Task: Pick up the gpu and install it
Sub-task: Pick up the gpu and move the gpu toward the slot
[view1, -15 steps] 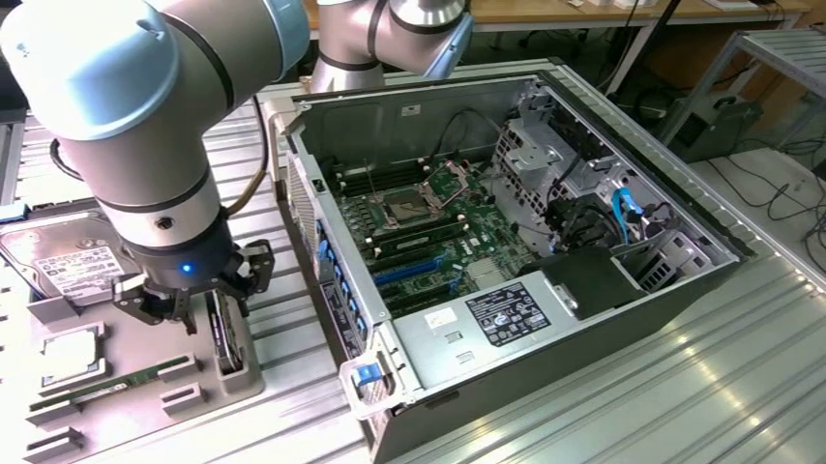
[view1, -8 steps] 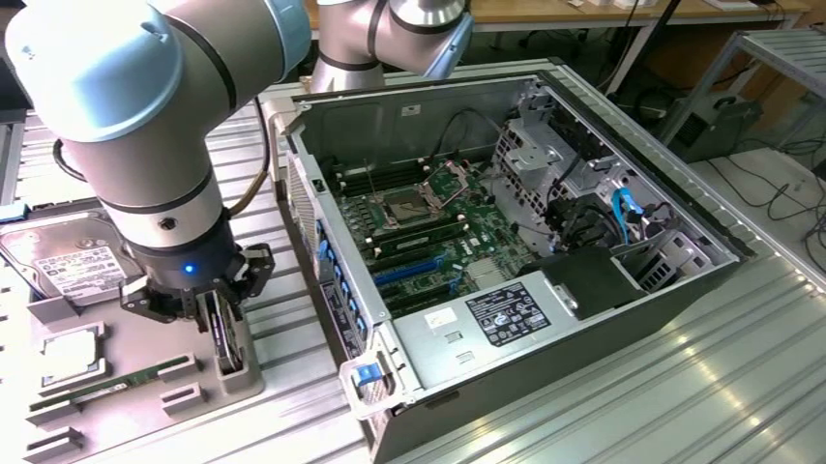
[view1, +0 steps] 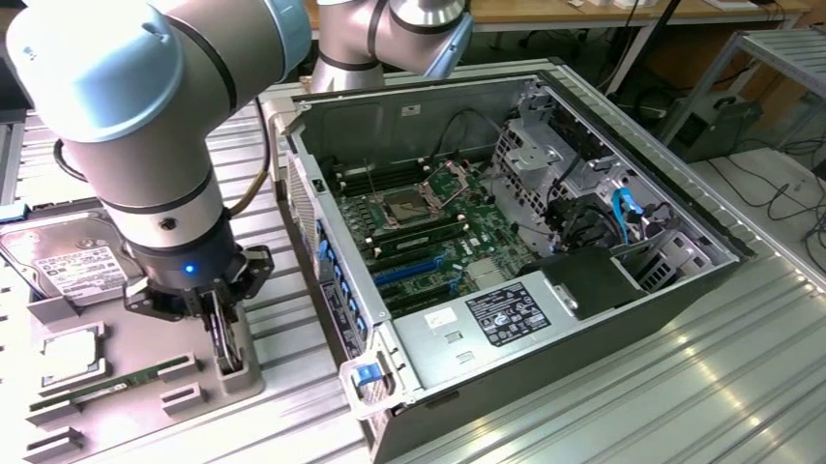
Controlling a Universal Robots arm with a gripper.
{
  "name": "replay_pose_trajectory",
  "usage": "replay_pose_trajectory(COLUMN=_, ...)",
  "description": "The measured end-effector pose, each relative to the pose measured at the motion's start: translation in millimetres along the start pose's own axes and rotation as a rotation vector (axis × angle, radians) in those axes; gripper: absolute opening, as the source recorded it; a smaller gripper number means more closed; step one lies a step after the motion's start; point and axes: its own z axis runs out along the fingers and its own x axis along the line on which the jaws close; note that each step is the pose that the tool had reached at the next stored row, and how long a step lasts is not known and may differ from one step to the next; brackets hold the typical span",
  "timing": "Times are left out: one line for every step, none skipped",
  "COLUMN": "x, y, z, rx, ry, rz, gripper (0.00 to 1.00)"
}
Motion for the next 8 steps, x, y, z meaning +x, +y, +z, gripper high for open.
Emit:
replay_pose_trajectory(x=-0.1, y=0.0, z=0.0, rx=0.0000, ry=0.0000, rz=0.000, gripper=0.31)
replay_pose_trajectory(x=-0.3, y=0.0, z=0.0, rx=0.0001, ry=0.0001, rz=0.000, gripper=0.31)
replay_pose_trajectory(x=-0.4, y=0.0, z=0.0, rx=0.0001, ry=0.0003, rz=0.000, gripper=0.28)
replay_pose_trajectory(x=-0.6, y=0.0, z=0.1, rx=0.0002, ry=0.0003, rz=0.000, gripper=0.28)
replay_pose_trajectory(x=-0.7, y=0.0, z=0.2, rx=0.0001, ry=0.0003, rz=0.000, gripper=0.28)
replay_pose_trajectory(x=-0.8, y=0.0, z=0.3, rx=0.0002, ry=0.0004, rz=0.000, gripper=0.28)
replay_pose_trajectory(x=-0.8, y=0.0, z=0.3, rx=0.0003, ry=0.0004, rz=0.000, gripper=0.28)
replay_pose_trajectory(x=-0.9, y=0.0, z=0.3, rx=0.0003, ry=0.0004, rz=0.000, gripper=0.28)
